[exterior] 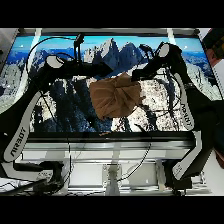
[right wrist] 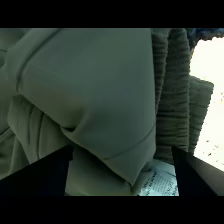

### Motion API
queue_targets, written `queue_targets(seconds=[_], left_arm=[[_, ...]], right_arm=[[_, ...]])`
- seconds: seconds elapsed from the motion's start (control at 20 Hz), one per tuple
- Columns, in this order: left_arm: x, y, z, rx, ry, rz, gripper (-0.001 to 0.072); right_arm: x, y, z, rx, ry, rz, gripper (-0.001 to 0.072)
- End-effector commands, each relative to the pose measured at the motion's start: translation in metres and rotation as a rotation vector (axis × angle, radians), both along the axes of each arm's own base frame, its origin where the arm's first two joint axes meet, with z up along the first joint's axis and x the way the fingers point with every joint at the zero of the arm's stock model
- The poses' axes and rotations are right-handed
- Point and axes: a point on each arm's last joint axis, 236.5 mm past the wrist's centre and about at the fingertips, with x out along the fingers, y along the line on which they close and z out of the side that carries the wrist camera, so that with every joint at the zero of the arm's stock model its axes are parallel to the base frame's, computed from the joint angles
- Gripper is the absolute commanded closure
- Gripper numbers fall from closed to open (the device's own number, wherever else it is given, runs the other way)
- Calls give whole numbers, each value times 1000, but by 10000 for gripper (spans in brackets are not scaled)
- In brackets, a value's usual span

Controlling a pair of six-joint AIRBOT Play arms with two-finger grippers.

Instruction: Fold the clothes and pants, and hang the long-sleeved shirts on hangers.

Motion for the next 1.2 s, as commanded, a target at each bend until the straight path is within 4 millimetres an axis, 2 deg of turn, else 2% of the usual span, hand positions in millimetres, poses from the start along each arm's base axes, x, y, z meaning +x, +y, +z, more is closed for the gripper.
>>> queue_targets(seconds=[0.0, 0.15, 0.25, 0.4, 0.5, 0.6, 0.65, 0.75, 0.85, 1.0, 1.15], left_arm=[[-1, 1, -1, 0, 4, -4, 20], [-1, 0, -1, 1, 5, -4, 19], [0, 0, -2, 1, 6, -4, 19], [0, 0, -6, 3, 14, -4, 19], [0, 0, -6, 3, 15, -4, 20], [0, 0, -6, 3, 15, -4, 19], [1, 1, -7, 4, 15, -3, 20], [1, 1, -7, 3, 15, -2, 19], [1, 0, -7, 3, 15, -3, 19], [1, 0, -7, 3, 15, -3, 19], [1, 0, -7, 3, 15, -3, 19]], right_arm=[[3, -3, -6, -47, -20, 23, 21], [10, -26, -12, -148, -46, 10, 24], [12, -30, -18, -150, -28, -31, 51], [-4, -30, -48, -138, 96, -41, 49], [-5, -43, -64, -142, 141, -74, 42], [5, -62, -66, -100, 151, -184, 44], [9, -64, -62, -31, 161, -233, 44], [15, -60, -49, 174, 209, -310, 44], [11, -56, -46, 316, 288, -340, 40], [5, -45, -63, 343, 339, -319, 37], [-2, -15, -76, 378, 387, -281, 38]])
